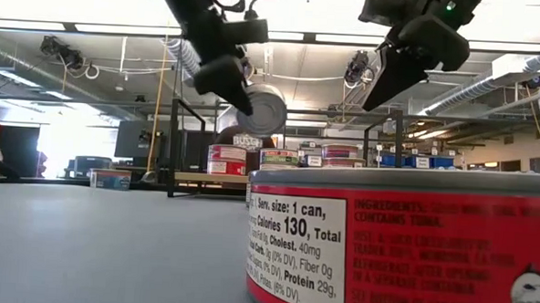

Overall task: Stack canned seafood by type on shelf
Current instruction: Put the green tuna can on the shelf aligned with the stacked green tuna cans

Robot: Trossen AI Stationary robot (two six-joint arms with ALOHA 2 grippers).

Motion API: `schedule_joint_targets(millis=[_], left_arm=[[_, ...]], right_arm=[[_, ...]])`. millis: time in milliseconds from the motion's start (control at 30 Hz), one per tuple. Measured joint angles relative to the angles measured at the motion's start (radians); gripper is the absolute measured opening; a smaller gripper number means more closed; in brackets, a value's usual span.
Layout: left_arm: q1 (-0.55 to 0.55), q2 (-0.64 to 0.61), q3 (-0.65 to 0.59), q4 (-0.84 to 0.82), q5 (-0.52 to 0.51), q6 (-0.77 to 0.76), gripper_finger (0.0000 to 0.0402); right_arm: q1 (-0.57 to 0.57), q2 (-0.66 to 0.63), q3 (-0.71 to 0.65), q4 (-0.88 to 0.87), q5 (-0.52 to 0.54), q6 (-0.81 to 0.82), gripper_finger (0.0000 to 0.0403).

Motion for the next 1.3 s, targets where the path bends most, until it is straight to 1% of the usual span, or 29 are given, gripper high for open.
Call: schedule_joint_targets(millis=[100,233,333,533,800,1033,1100,1233,1300], left_arm=[[0.046,0.025,0.000,0.076,-0.011,0.052,0.0144],[0.085,0.099,0.000,0.187,-0.022,0.159,0.0144],[0.106,0.158,0.000,0.252,-0.081,0.231,0.0144],[0.144,0.239,0.000,0.307,-0.087,0.258,0.0144],[0.187,0.270,0.000,0.362,-0.004,0.256,0.0144],[0.220,0.273,0.002,0.377,0.035,0.255,0.0146],[0.219,0.273,0.002,0.386,0.036,0.255,0.0160],[0.216,0.273,0.001,0.411,0.045,0.255,0.0204],[0.216,0.273,0.001,0.416,0.045,0.254,0.0217]], right_arm=[[0.007,0.000,-0.025,0.025,0.002,0.002,0.0003],[0.007,0.000,-0.060,0.042,0.002,0.015,0.0003],[0.007,0.000,-0.079,0.041,0.007,0.043,0.0003],[0.009,0.000,-0.093,0.045,0.010,0.046,0.0003],[0.009,0.000,-0.094,0.057,0.010,0.043,0.0003],[0.009,0.000,-0.094,0.064,0.007,0.043,0.0004],[0.009,0.000,-0.094,0.064,0.006,0.043,0.0004],[0.009,0.000,-0.094,0.066,0.006,0.043,0.0004],[0.009,0.000,-0.094,0.073,0.006,0.043,0.0004]])
